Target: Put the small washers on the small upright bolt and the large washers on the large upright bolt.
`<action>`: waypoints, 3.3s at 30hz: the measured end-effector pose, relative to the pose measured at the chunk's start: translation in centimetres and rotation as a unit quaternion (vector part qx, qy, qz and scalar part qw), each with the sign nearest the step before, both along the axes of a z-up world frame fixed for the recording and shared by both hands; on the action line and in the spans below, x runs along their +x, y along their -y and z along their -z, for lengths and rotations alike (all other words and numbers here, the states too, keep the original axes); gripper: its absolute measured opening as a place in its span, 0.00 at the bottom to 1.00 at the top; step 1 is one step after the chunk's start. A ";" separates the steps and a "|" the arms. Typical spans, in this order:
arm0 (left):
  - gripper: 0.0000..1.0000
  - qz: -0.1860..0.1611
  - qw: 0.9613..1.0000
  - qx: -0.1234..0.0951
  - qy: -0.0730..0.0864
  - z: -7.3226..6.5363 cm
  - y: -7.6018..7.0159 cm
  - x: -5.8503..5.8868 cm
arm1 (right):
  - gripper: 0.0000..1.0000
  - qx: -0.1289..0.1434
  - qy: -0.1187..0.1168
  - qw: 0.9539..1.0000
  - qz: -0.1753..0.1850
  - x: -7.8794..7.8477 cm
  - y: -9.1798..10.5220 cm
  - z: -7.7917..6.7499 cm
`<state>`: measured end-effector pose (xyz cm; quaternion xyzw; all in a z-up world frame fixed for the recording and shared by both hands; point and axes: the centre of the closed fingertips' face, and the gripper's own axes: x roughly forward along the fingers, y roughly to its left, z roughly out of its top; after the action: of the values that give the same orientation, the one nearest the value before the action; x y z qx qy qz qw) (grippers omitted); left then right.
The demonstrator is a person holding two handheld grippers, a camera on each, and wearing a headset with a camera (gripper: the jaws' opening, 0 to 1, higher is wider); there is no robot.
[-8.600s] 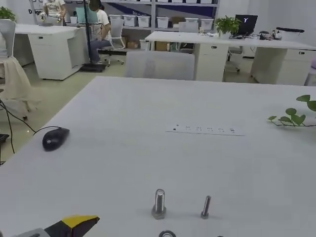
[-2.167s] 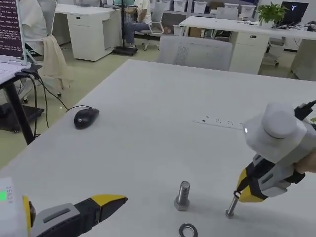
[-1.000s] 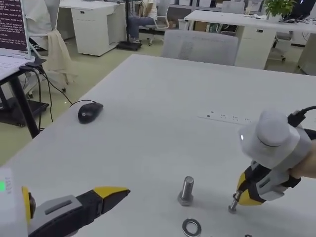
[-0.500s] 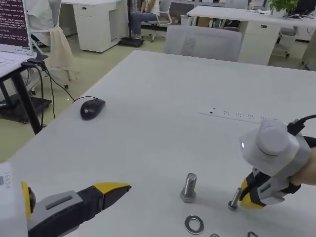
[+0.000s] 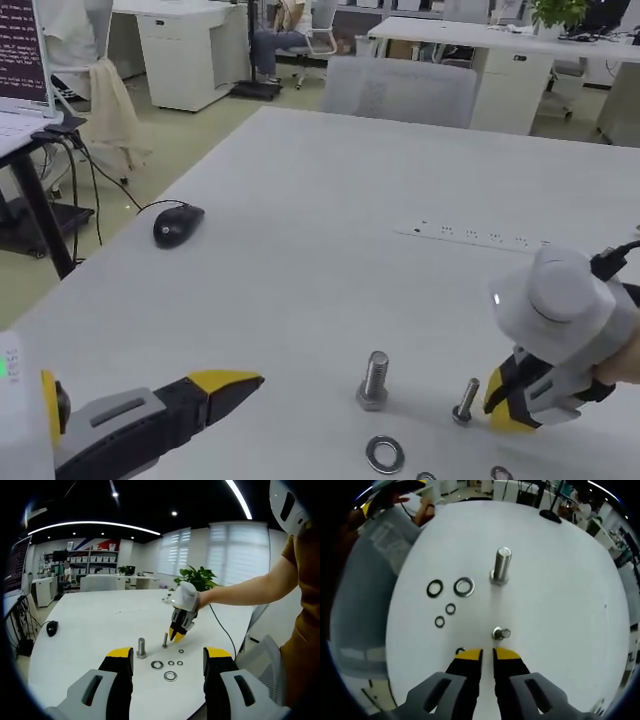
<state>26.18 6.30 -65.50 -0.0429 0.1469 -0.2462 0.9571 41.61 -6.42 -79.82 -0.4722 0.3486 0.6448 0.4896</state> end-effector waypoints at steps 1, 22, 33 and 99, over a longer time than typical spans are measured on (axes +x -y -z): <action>0.55 0.001 1.000 0.000 0.000 0.0 0.0 0.0 | 0.11 0.001 0.000 1.000 0.000 -0.1 0.1 0.0; 0.56 0.013 1.000 0.005 0.010 -0.8 1.0 -0.4 | 0.17 0.001 -0.008 1.000 0.016 -2.3 2.8 0.8; 0.56 0.010 1.000 0.009 0.010 -0.9 0.8 -0.6 | 0.18 0.001 -0.015 1.000 0.012 -3.0 2.3 1.7; 0.55 0.002 1.000 0.008 0.010 -0.9 0.6 -0.8 | 0.12 -0.009 -0.001 1.000 0.008 -3.0 1.5 2.7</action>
<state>25.34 5.66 -64.56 -0.0321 0.1394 -0.2474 0.9583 38.63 -7.89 -82.52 -0.4731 0.3583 0.6383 0.4903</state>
